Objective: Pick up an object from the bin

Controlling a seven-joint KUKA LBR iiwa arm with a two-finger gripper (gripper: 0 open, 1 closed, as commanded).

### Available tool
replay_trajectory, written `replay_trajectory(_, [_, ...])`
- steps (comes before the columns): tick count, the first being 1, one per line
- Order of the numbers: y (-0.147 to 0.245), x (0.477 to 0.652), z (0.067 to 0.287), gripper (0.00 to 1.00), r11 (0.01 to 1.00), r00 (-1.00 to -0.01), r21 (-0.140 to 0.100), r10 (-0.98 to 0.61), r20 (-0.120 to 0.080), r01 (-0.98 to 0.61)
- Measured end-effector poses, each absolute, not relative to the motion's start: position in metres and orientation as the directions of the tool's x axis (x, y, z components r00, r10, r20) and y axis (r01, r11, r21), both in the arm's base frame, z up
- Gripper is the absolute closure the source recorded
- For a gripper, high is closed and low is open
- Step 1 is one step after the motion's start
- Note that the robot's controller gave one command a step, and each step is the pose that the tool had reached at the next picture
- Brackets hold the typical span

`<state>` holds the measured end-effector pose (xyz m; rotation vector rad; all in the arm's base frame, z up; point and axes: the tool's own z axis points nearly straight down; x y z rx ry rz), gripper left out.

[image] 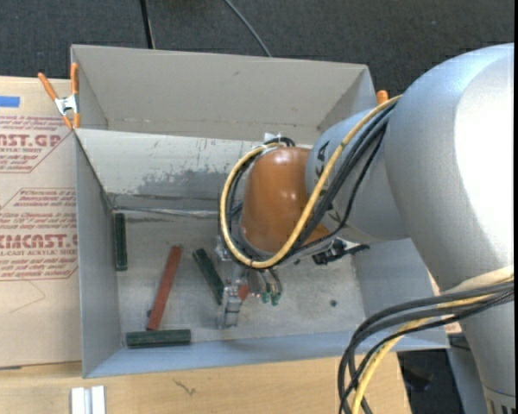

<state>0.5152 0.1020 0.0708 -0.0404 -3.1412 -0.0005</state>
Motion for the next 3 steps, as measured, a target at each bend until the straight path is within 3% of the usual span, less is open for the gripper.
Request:
replay_trajectory(1, [0.104,0.546,0.071,1.00,1.000,-1.000,0.001,-0.016,-0.004,-0.016])
replay_trajectory(2, [0.104,0.546,0.071,1.00,1.000,-1.000,0.001,-0.016,-0.004,-0.016])
replay_trajectory(3, [0.078,0.519,0.224,1.00,0.970,-0.970,-0.001,-0.244,-0.008,-0.244])
